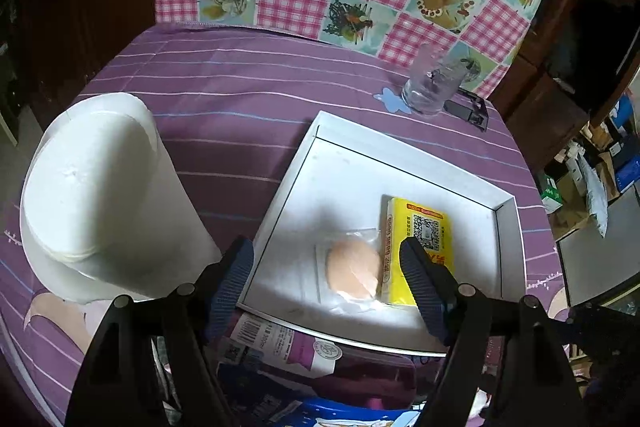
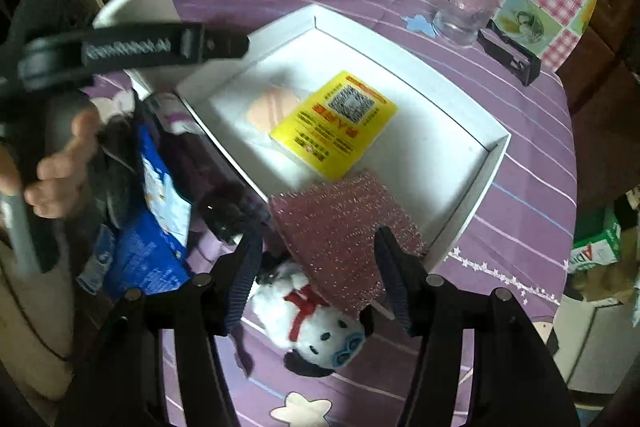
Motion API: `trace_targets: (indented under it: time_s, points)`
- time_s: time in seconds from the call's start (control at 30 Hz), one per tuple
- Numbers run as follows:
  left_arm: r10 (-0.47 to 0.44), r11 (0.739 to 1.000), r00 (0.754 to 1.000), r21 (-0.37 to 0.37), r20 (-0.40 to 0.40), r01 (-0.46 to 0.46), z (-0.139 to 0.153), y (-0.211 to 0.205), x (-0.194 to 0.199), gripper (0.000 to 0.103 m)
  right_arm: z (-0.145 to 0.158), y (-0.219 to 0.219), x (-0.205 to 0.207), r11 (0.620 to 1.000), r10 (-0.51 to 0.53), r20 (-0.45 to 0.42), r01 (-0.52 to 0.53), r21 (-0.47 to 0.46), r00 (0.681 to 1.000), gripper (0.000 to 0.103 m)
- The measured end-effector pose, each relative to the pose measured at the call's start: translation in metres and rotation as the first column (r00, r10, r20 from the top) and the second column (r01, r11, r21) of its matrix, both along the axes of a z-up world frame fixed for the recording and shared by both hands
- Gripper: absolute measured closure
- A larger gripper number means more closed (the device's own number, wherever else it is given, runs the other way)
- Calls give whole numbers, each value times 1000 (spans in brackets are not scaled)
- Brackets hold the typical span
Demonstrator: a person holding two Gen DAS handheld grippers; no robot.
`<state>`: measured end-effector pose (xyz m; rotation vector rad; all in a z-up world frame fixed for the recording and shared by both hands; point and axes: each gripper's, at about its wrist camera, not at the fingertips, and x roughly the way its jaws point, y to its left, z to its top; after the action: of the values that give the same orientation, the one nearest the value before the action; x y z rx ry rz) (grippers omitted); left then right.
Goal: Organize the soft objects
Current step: 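Grasp the pink glitter scrubber pad with the right gripper, then lower the pink scrubber into the white tray and open the right gripper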
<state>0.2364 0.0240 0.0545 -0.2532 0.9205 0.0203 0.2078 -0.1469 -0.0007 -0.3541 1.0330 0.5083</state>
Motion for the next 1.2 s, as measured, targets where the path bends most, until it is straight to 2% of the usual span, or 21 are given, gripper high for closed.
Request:
trace_targets:
  time_s: [0.03,0.1,0.13,0.33,0.43,0.6,0.7,0.83,0.93,1.07,1.1,1.17,1.2]
  points:
    - [-2,1000,1000,-2,0,2,0,0,0,27,-3,1,1,1000,-2,-7,2,-10,1000,45]
    - [-6,1000,1000,6,5,6,2,-1,-1,27,-8,-1,5,1000,-15,-23,14,-27,1000,56]
    - [-5,1000,1000,12,6,5,2,-1,-1,27,-8,-2,7,999,-27,-29,26,-22,999,56]
    - [-6,1000,1000,9,1,6,1,-2,-2,27,-5,-17,16,994,-47,-73,54,100,996,73]
    - [-7,1000,1000,16,-3,7,1,-3,-2,27,1,-21,20,984,-88,-67,97,149,994,83]
    - [-12,1000,1000,18,2,12,2,-5,-4,27,14,-30,23,964,-171,-34,174,203,985,89]
    - [-12,1000,1000,19,8,12,4,-6,-4,27,22,-44,28,929,-259,-38,259,264,965,90]
    - [-13,1000,1000,17,15,12,6,-6,-5,27,33,-65,34,858,-348,-39,335,390,937,92]
    - [-14,1000,1000,15,21,14,7,-6,-6,27,40,-80,35,773,-353,-67,331,541,933,93]
    - [-14,1000,1000,12,24,13,7,-6,-7,27,43,-94,37,638,-329,-121,315,703,936,94]
    - [-13,1000,1000,12,25,13,7,-6,-7,27,41,-97,38,575,-304,-141,299,762,942,94]
    - [-14,1000,1000,17,24,14,7,-6,-6,27,33,-98,44,496,-213,-203,285,820,956,94]
    - [-12,1000,1000,21,25,11,7,-7,-7,27,28,-98,47,472,-177,-233,290,833,956,94]
